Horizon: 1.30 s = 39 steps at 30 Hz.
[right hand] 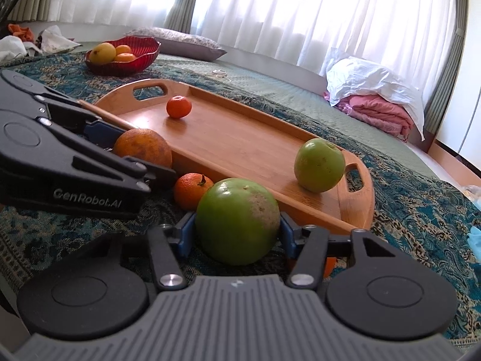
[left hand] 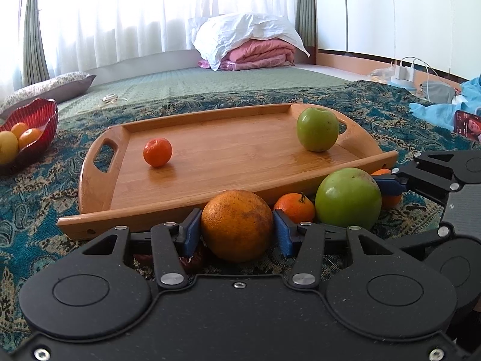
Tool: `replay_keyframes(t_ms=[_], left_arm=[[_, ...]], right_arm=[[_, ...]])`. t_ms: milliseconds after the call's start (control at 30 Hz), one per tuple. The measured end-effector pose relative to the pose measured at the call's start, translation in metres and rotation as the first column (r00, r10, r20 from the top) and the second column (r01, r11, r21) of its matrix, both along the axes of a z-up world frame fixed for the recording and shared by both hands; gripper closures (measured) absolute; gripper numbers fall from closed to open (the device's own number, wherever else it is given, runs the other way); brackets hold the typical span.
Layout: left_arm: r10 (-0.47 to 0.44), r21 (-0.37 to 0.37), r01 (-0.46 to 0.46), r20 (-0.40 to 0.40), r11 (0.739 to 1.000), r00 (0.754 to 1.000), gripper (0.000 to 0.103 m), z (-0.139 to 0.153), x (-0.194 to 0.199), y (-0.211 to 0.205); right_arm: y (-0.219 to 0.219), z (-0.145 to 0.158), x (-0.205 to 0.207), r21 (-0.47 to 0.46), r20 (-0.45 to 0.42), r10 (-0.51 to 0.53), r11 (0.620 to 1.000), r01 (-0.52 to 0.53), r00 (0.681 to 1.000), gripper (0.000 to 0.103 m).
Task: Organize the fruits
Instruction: 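Grasp the large green apple with the right gripper while the left grasps the orange, then carry the green apple and orange over the wooden tray with both grippers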
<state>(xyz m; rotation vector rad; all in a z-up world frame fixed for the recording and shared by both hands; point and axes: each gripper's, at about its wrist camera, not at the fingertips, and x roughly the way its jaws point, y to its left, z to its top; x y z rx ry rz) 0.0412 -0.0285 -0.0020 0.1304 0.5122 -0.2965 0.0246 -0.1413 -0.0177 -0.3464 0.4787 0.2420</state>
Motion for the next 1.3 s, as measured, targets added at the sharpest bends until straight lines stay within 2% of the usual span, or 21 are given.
replay_keyframes(t_ms=[200, 433, 767, 1300], left_arm=[[0.004, -0.017, -0.004, -0.002, 1.000, 1.000, 0.055, 0.005, -0.006, 0.000], [0.019, -0.032, -0.018, 0.032, 0.999, 0.999, 0.056, 0.018, -0.008, 0.006], [0.051, -0.057, -0.048, 0.050, 0.997, 0.997, 0.056, 0.028, -0.005, 0.012], [0.111, -0.077, -0.105, 0.076, 0.991, 0.991, 0.056, 0.042, 0.016, 0.025]], right_arm=[[-0.001, 0.003, -0.005, 0.041, 0.027, -0.042, 0.998, 0.041, 0.999, 0.044], [-0.005, 0.015, -0.010, 0.104, 0.086, -0.076, 0.992, 0.067, 0.993, 0.044], [-0.014, 0.025, -0.004, 0.177, 0.078, -0.117, 0.979, 0.102, 0.990, 0.044], [-0.025, 0.038, 0.008, 0.223, 0.088, -0.164, 0.964, 0.141, 0.982, 0.044]])
